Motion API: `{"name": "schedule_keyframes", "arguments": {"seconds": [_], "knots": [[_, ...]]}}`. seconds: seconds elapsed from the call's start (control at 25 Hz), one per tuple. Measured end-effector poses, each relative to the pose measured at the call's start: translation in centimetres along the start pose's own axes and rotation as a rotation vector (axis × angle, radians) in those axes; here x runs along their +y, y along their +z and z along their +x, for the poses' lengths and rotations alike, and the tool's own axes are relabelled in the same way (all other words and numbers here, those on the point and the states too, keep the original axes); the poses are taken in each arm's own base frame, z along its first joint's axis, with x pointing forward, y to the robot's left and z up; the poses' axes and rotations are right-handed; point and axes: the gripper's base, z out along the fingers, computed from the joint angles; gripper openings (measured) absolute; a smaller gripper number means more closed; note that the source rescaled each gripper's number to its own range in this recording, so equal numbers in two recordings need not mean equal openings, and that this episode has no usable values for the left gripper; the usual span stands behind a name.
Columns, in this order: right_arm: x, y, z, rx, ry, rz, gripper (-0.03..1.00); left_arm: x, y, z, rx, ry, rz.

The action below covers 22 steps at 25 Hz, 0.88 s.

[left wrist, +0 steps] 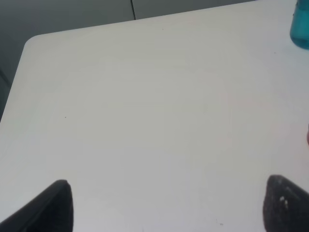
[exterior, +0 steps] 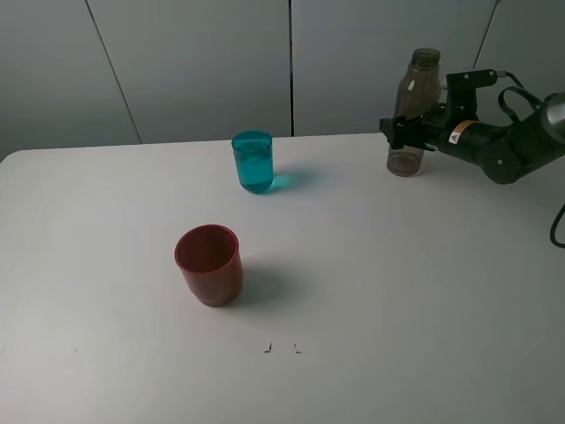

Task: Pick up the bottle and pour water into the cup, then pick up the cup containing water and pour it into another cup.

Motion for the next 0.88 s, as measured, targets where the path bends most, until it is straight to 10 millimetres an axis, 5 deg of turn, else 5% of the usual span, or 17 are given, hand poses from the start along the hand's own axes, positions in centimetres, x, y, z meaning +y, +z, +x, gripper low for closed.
{"name": "schedule_keyframes", "arguments": {"seconds": [0.36,0.88], "knots": [[0.1,-0.3,-0.1,0.047,-0.035,-0.006,1.00,0.0,0.0,0.0,0.000,0.000,0.000],[1.5,-4.8,1.1,0.131,-0.101,-0.011,1.00,0.0,0.0,0.0,0.000,0.000,0.000]]}}
